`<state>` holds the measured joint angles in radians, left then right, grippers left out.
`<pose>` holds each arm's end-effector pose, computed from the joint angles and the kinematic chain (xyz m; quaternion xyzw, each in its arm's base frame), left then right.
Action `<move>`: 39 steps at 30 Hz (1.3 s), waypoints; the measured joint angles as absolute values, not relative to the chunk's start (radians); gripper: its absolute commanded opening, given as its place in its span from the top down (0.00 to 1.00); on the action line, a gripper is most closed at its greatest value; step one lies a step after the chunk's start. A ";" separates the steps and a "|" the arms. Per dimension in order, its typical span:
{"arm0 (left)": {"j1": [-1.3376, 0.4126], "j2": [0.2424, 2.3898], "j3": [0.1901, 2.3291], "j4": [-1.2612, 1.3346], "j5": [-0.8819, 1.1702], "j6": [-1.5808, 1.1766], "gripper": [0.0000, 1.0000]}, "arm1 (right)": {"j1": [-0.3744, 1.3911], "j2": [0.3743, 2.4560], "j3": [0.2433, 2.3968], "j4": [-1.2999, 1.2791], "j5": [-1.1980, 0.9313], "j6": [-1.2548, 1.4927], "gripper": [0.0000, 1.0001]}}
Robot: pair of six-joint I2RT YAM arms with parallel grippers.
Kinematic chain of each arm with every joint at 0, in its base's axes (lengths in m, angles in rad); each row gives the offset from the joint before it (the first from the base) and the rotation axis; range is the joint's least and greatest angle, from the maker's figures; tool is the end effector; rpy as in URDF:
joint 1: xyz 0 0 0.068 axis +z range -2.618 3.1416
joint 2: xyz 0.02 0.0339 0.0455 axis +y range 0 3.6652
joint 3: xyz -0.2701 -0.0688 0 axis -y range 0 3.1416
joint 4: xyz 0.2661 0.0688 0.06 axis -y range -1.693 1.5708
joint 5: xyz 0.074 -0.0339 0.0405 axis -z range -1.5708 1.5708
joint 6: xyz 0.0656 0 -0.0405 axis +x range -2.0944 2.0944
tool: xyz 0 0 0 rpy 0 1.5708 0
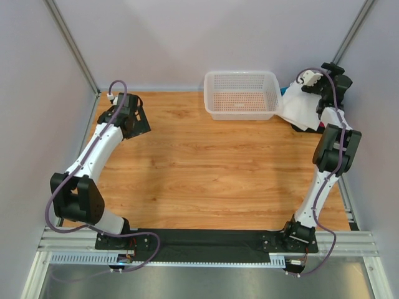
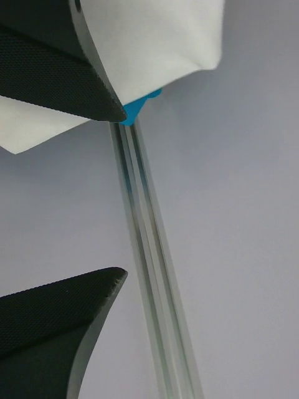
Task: Fold and stack the t-shirts
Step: Neatly place the folded tshirt to the corner
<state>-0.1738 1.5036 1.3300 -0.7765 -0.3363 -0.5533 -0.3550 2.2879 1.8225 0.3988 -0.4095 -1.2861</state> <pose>0.3518 -0.0398 0.2856 -0.2273 0.9123 0.0419 0.3381 0.5680 -0.1827 0.2423 -0.4451 0.5766 -0.3881 0.5647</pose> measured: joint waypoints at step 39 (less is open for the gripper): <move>-0.174 0.829 0.927 -0.523 0.070 -0.333 0.00 | -0.340 0.706 0.803 -0.670 -0.214 0.334 0.00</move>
<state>-0.1741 0.8288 0.9268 -0.5228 0.0696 -0.3332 -0.3405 0.7055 0.8032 -0.6701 -0.2138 0.3344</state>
